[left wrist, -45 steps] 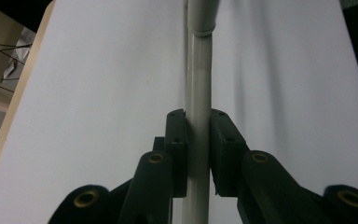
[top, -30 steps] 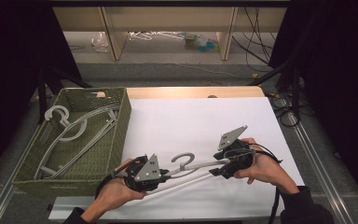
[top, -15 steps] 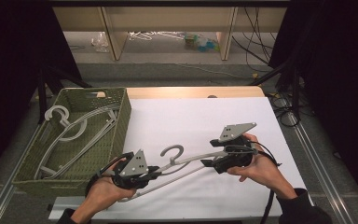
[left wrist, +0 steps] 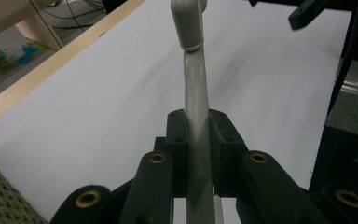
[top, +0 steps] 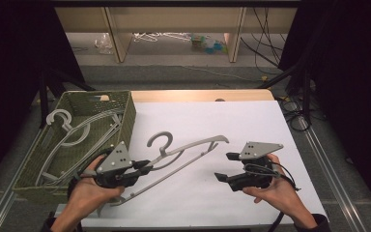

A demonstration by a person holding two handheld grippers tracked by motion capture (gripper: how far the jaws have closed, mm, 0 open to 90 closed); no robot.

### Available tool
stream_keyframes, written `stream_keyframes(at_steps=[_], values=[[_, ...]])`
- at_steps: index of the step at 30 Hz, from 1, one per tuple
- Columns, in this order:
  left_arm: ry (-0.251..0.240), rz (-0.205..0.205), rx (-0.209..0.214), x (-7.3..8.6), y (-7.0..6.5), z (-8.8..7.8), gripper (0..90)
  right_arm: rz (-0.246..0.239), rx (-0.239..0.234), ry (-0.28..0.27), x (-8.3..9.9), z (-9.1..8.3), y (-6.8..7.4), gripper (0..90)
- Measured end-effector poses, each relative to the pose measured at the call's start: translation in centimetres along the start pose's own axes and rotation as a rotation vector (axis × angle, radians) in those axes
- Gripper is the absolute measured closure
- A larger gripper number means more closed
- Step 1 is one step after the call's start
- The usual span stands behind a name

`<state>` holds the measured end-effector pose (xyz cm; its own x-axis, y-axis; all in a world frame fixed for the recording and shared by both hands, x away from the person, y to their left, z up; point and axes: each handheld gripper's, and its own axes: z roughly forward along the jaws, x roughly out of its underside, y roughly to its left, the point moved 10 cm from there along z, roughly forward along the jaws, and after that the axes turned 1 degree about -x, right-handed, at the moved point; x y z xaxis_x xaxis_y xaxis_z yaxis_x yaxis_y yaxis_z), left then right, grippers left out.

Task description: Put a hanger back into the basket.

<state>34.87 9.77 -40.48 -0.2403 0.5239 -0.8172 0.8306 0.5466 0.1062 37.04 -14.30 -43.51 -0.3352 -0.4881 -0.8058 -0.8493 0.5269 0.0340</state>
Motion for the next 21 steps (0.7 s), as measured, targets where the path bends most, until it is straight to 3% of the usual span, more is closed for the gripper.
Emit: stream_keyframes(at_steps=[3,10,17,21], values=[[-0.040,-0.030,-0.001,-0.9,0.2,-0.8,79.4,0.016,0.004,0.000,0.4,0.1,0.0,25.4],[-0.094,-0.050,-0.034,-3.0,2.2,-3.4,79.4,0.024,0.005,0.025,1.9,1.0,-0.1,25.0],[-0.104,-0.041,-0.125,-4.2,5.2,-6.0,79.4,0.024,-0.012,0.038,2.3,1.3,0.1,25.0],[-0.094,-0.070,-0.165,-3.7,7.1,-6.8,79.4,0.033,-0.007,0.033,2.5,1.3,0.0,24.8]])
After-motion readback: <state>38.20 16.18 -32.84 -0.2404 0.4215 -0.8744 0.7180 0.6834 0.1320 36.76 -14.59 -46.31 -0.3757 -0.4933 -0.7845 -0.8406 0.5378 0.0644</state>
